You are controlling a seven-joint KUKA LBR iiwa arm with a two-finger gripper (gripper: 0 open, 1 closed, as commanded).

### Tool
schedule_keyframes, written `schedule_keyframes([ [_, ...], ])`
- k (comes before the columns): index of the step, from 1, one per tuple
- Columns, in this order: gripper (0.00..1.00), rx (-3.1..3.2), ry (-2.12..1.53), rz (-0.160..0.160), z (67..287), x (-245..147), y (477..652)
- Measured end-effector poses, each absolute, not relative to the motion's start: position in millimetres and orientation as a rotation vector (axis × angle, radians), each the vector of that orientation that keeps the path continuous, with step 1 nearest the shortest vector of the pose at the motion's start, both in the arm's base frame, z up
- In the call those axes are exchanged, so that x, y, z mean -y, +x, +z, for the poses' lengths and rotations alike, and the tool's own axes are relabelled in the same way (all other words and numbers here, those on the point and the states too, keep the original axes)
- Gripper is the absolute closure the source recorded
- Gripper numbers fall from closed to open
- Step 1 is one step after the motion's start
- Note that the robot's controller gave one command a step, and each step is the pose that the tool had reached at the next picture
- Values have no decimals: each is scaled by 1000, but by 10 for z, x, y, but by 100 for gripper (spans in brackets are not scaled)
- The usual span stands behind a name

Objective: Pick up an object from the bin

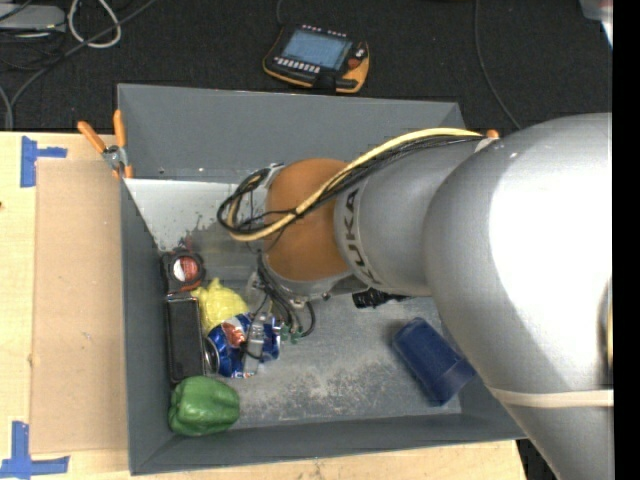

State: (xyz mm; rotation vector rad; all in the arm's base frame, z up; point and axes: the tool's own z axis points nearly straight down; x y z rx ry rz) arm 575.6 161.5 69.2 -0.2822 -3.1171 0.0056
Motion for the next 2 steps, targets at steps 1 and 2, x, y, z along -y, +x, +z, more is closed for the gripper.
schedule_keyframes([
  [1, 0, 3120, -273, 5, 958, -1634, 5734],
  [2, 0, 3132, -176, 3, 1776, -1741, 6023],
])
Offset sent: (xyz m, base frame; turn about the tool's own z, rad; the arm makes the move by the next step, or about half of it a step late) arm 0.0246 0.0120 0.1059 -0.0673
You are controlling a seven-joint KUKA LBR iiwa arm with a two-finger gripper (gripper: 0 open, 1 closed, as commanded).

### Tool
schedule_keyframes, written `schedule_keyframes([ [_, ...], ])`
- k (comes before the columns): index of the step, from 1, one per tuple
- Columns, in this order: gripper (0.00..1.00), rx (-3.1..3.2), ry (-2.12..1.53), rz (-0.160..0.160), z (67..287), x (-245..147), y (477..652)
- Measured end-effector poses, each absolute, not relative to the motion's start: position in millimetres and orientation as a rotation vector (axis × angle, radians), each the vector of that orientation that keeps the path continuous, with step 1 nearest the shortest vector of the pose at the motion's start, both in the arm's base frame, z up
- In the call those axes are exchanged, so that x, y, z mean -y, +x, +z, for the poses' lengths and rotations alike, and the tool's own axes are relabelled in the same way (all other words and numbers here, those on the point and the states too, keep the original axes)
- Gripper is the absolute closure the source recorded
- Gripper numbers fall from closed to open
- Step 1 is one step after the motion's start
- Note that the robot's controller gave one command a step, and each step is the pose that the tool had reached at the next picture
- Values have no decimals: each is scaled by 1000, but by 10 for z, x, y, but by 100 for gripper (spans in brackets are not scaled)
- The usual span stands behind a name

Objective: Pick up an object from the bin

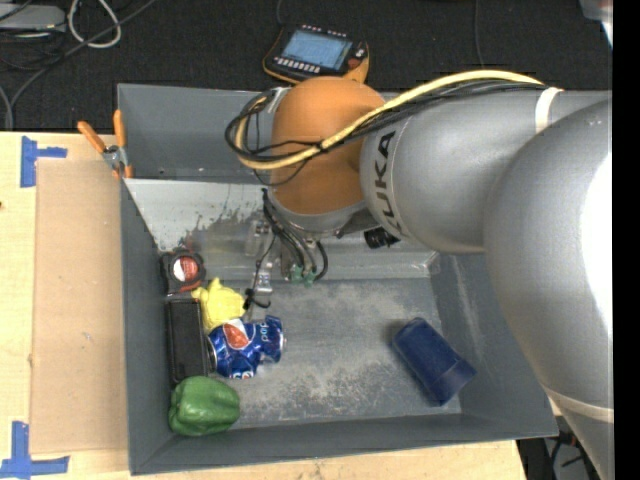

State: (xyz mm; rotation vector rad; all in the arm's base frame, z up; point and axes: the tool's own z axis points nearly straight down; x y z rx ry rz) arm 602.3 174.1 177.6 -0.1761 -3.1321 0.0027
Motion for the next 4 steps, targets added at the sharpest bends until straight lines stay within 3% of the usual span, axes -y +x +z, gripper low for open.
schedule_keyframes([
  [1, 0, 3098, -428, 7, 1072, -1725, 5773],
  [2, 0, 3129, -211, -3, 1270, -2502, 5867],
  [3, 0, 3095, -402, 17, 1027, -1962, 5848],
  [4, 100, 3117, -310, 3, 2697, -2274, 5890],
])
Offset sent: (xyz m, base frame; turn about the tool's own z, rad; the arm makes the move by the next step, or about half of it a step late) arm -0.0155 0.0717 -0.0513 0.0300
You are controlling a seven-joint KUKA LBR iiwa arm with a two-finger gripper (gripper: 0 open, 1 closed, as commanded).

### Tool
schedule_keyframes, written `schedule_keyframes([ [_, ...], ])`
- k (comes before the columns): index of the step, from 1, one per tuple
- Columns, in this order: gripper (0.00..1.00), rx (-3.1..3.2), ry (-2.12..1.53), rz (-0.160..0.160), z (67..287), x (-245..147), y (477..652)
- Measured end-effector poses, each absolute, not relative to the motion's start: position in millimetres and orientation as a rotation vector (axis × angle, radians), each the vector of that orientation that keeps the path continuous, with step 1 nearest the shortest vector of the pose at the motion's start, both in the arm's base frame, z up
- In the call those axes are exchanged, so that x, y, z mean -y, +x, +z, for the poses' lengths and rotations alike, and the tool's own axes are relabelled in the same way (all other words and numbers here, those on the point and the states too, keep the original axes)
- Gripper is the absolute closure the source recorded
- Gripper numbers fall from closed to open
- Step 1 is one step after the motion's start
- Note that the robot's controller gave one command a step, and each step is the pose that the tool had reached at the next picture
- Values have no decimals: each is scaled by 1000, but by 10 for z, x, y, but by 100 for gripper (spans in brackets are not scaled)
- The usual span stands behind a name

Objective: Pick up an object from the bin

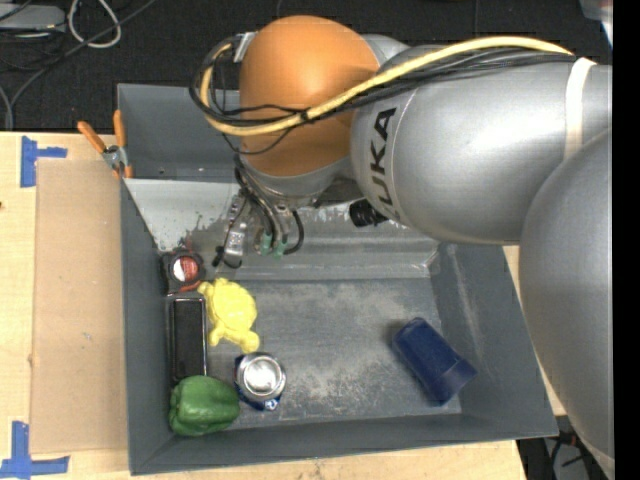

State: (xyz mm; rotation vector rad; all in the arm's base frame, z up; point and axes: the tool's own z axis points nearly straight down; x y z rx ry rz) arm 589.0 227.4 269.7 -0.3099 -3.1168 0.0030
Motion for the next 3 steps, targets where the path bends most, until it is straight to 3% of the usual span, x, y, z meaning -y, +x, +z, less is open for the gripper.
schedule_keyframes([
  [1, 100, 3121, -296, 0, 2778, -2314, 5894],
  [2, 100, 3108, -440, -6, 2523, -1930, 5452],
  [3, 100, 3033, -819, -7, 2320, -2220, 5653],
])
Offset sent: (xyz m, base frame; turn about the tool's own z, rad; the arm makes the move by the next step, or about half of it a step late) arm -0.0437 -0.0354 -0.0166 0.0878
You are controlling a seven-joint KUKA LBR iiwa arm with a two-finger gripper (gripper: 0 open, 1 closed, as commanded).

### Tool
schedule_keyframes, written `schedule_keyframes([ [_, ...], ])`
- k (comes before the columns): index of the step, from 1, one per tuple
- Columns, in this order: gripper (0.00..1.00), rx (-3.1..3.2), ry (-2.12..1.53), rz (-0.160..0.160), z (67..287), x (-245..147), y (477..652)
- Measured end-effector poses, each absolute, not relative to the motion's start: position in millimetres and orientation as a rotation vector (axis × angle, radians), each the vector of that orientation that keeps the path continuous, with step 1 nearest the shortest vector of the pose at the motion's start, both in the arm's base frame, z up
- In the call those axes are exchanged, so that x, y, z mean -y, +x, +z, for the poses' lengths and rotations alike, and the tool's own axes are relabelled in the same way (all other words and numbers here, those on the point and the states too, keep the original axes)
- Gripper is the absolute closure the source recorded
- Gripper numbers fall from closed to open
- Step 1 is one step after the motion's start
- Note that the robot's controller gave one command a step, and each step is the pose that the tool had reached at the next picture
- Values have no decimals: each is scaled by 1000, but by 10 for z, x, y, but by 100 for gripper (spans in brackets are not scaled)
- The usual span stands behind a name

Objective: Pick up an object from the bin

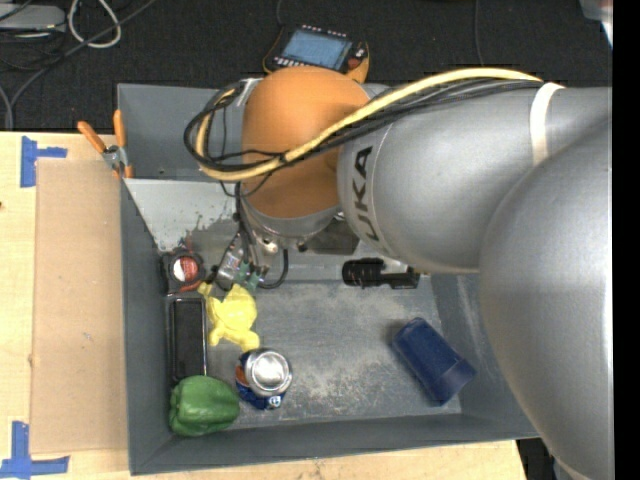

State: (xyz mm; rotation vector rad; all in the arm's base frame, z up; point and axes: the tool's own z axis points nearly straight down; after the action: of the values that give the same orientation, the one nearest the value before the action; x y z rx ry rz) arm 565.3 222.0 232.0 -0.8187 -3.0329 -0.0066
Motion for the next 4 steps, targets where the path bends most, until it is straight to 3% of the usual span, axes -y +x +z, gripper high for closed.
schedule_keyframes([
  [1, 100, 3031, -833, -9, 2176, -2225, 5550],
  [2, 100, 3064, -728, -16, 3017, -2202, 5456],
  [3, 100, 3119, -295, 0, 2081, -2001, 5311],
  [4, 100, 3028, -850, -15, 2187, -2290, 5402],
])
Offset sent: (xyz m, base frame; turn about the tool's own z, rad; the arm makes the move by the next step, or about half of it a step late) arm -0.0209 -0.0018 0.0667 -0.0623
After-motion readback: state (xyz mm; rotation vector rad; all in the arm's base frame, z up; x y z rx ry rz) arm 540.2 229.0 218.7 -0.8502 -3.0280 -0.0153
